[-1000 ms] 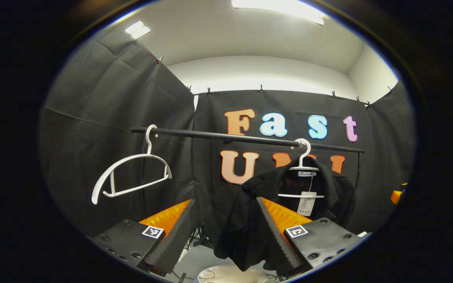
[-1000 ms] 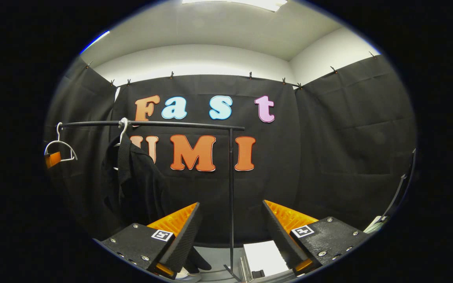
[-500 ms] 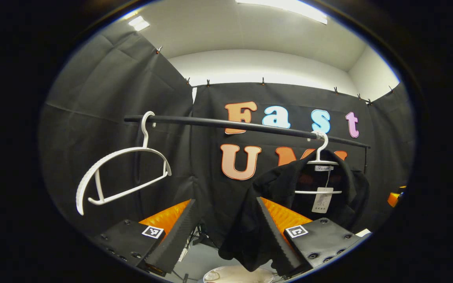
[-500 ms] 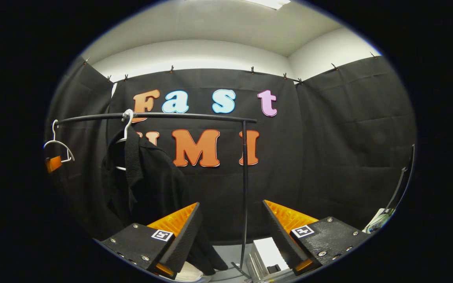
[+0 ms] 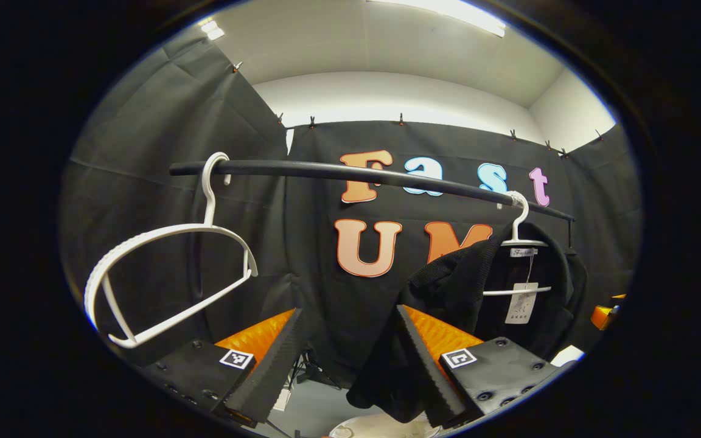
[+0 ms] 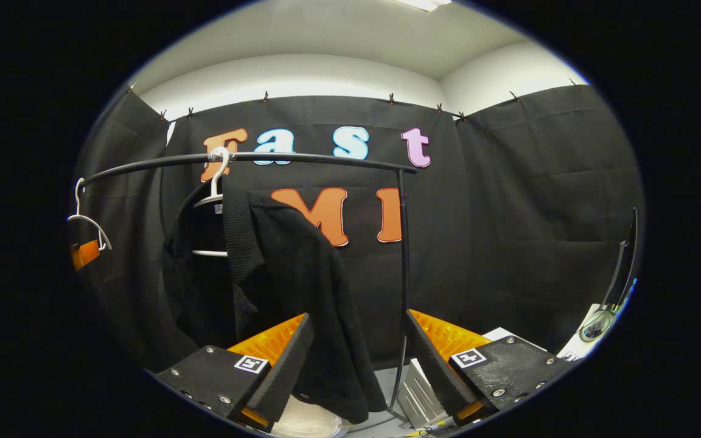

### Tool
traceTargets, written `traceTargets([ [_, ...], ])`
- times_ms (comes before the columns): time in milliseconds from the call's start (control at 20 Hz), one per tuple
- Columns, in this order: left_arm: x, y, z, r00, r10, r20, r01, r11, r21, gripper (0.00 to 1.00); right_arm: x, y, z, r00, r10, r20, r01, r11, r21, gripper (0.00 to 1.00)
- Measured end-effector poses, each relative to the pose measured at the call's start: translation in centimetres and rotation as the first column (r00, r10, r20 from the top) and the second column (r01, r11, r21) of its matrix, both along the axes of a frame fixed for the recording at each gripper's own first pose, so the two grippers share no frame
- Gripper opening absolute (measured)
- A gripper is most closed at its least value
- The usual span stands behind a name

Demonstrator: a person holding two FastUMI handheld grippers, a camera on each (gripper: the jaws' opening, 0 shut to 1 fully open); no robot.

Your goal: Grasp the clothes on the hanger with both hands and then place them into the laundry hamper below.

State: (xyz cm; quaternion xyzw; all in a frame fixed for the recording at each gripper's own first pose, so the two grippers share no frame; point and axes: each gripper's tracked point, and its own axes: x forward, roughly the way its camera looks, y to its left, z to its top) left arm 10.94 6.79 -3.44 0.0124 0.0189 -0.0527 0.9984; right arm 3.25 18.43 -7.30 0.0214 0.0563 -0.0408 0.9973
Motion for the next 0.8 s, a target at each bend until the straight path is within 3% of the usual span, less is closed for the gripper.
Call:
traceTargets([
  [300,1.1,-0.1,-2.0,0.997,-0.063,-0.035,0.063,0.998,-0.009,1.0,0.8,5.7,-2.3,0.999,0.031,-0.035,-0.028,0.997,0.068,0.93],
  [450,1.6,0.0,-3.1,0.996,-0.073,-0.056,0.073,0.997,-0.003,0.93,1.5,8.1,-3.1,0.998,0.05,-0.043,-0.045,0.994,0.101,0.94],
  [500,1.8,0.1,-3.5,0.995,-0.073,-0.066,0.073,0.997,-0.003,0.93,2.0,8.5,-3.4,0.998,0.049,-0.045,-0.044,0.994,0.103,0.88],
  [550,1.9,0.1,-4.1,0.994,-0.073,-0.077,0.073,0.997,-0.003,0.93,2.5,8.7,-3.7,0.998,0.043,-0.046,-0.038,0.994,0.1,0.94],
  [800,2.6,0.4,-5.4,0.992,-0.06,-0.113,0.062,0.998,0.015,0.97,5.4,7.4,-4.9,0.997,-0.066,-0.049,0.07,0.992,0.1,0.94],
])
